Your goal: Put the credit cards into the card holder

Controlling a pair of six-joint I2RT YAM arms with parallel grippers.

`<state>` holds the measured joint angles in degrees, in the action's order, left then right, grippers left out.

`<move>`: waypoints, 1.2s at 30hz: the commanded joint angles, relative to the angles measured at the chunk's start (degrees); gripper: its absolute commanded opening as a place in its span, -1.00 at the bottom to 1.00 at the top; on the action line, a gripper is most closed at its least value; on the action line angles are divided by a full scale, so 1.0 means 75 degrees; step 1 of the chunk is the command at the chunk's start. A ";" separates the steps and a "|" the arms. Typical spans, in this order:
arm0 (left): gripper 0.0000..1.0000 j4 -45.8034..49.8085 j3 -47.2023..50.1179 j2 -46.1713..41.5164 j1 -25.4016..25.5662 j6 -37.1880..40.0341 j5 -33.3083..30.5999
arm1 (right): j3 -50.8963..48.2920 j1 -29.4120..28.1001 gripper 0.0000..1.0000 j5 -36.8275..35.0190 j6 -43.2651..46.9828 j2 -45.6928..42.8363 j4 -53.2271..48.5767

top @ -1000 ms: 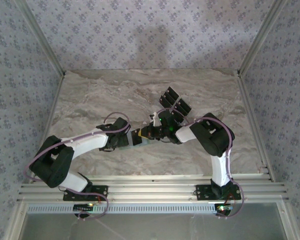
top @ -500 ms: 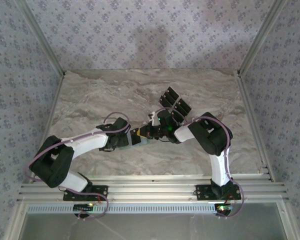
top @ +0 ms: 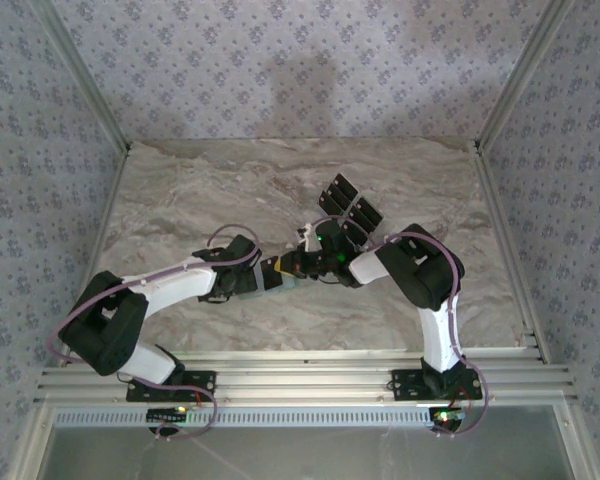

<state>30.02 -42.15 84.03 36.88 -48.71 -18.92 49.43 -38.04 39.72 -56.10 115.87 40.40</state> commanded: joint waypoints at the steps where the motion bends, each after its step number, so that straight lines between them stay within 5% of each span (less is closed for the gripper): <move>1: 0.95 0.0552 0.0243 0.0063 0.0027 -0.0021 -0.0128 | -0.0006 0.0117 -1.00 0.0152 0.0158 0.0215 -0.0105; 36: 0.94 0.0603 0.0206 0.0075 0.0039 -0.0033 -0.0129 | 0.0054 0.0151 -1.00 0.0317 0.0092 -0.0381 0.0008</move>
<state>30.13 -42.15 84.03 36.88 -48.73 -18.92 49.17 -36.64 41.41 -55.72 113.78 40.95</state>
